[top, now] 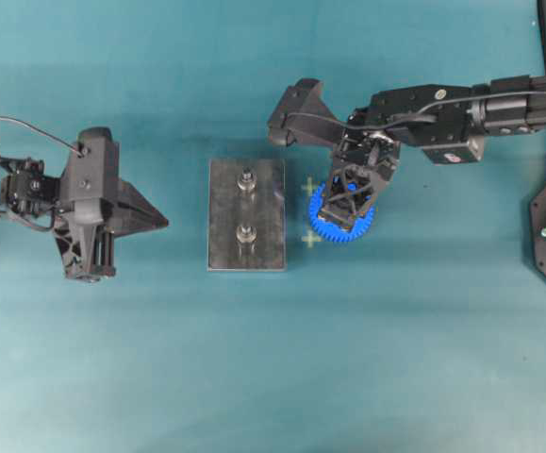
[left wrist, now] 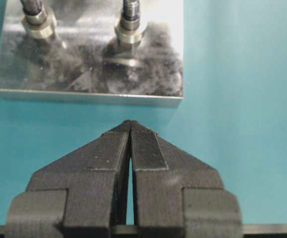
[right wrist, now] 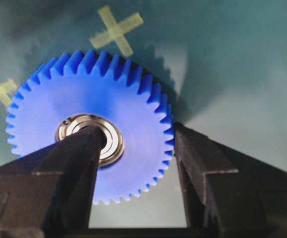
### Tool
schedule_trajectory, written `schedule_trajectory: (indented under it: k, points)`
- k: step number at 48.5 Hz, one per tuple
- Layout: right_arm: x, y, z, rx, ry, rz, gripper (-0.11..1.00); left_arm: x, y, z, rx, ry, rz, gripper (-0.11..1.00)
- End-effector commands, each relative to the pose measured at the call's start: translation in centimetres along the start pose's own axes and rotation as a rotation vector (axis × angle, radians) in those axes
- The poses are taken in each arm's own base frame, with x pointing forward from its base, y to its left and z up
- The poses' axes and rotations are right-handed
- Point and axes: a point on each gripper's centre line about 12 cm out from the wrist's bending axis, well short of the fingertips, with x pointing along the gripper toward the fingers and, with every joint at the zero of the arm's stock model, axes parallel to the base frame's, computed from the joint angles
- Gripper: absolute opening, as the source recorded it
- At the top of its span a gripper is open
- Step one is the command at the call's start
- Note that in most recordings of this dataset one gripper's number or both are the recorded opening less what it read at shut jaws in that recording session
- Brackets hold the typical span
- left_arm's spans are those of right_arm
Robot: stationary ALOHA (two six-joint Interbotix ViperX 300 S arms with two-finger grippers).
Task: Fit the large gear onto the shaft.
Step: 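Carry the gear left over the upper shaft on the metal plate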
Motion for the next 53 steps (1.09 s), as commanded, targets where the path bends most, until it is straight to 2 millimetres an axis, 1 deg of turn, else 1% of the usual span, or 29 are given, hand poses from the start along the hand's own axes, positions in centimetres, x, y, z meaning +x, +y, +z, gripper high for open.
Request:
schedule_trajectory:
  k: [1, 7, 16, 21, 25, 30, 36, 45, 53]
  points:
    - [-2.7, 0.6, 1.2, -0.005, -0.067, 0.021, 0.48, -0.1, -0.1, 0.8, 0.002, -0.029, -0.002, 0.0]
    - [-5.6, 1.2, 2.6, -0.007, -0.124, 0.042, 0.48, -0.2, -0.1, 0.9, -0.001, -0.031, -0.002, 0.0]
    - [-9.9, 2.1, 5.7, -0.03, -0.202, 0.063, 0.48, -0.1, -0.1, 0.9, -0.001, -0.031, -0.003, 0.0]
    - [-11.2, 2.7, 7.2, -0.038, -0.213, 0.068, 0.48, -0.3, -0.1, 1.5, -0.001, -0.052, -0.003, 0.0]
    - [-11.8, 3.0, 8.3, -0.046, -0.215, 0.066, 0.48, -0.4, -0.1, 1.9, 0.001, -0.074, -0.004, 0.0]
    - [-11.8, 3.4, 9.7, -0.068, -0.214, 0.064, 0.48, -0.5, -0.1, 1.7, 0.0, -0.077, -0.003, 0.0]
    - [-10.9, 3.7, 10.8, -0.104, -0.188, 0.055, 0.48, -0.5, -0.2, 1.3, -0.002, -0.067, -0.007, 0.0]
    - [-9.7, 3.4, 11.6, -0.118, -0.146, 0.036, 0.48, -0.6, -0.2, 1.6, -0.001, -0.078, -0.009, 0.0]
    - [-9.3, 3.1, 11.9, -0.125, -0.142, 0.02, 0.48, -0.8, -0.3, 1.7, 0.002, -0.084, -0.009, 0.0]
